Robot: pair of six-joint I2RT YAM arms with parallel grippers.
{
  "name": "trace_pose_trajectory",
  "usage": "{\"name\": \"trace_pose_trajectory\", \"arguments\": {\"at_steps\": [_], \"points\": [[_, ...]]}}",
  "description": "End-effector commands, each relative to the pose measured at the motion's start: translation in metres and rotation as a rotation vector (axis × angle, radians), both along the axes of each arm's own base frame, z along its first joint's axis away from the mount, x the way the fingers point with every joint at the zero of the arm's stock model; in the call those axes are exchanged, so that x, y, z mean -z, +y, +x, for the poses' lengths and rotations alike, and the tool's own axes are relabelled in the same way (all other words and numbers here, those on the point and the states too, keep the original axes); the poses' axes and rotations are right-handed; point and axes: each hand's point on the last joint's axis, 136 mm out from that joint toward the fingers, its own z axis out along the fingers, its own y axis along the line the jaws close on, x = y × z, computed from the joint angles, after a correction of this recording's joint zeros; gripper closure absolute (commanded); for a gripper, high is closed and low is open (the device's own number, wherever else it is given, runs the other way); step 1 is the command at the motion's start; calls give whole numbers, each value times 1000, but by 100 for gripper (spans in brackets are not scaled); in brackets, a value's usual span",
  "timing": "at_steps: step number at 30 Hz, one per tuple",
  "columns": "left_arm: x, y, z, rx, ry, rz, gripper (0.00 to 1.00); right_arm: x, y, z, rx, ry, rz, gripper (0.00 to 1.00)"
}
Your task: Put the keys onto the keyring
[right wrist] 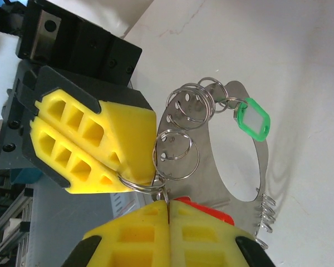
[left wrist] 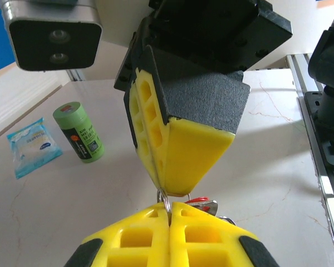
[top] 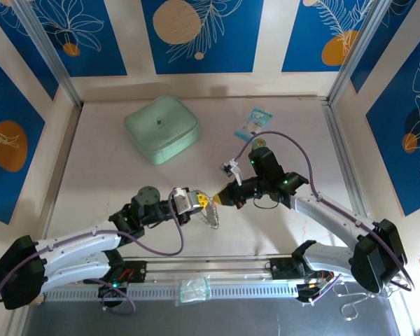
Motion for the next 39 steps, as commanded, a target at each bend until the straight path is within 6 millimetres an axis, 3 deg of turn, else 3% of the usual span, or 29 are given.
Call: {"name": "trace_pose_trajectory", "arguments": {"at_steps": [1, 6, 10, 13, 18, 21, 28, 39], "points": [[-22, -7, -7, 50, -48, -74, 100, -6, 3, 1, -29, -2, 19, 100], [-20, -7, -7, 48, -46, -70, 100, -7, 1, 1, -24, -13, 19, 100], [-19, -6, -7, 45, -43, -67, 100, -18, -7, 4, 1, -89, 30, 75], [-20, -5, -7, 43, -42, -81, 100, -25, -13, 3, 0, -222, 52, 69], [-22, -3, -8, 33, -25, -135, 100, -28, -12, -15, -140, -621, 126, 68], [-21, -3, -11, 44, -8, -150, 100, -26, -9, -10, -163, -771, 91, 68], [-20, -4, -14, 61, 11, -162, 100, -15, 4, -10, -258, -804, 80, 69], [-16, -5, -16, 77, 15, -146, 100, -17, 11, -10, -277, -819, 93, 74]]}}
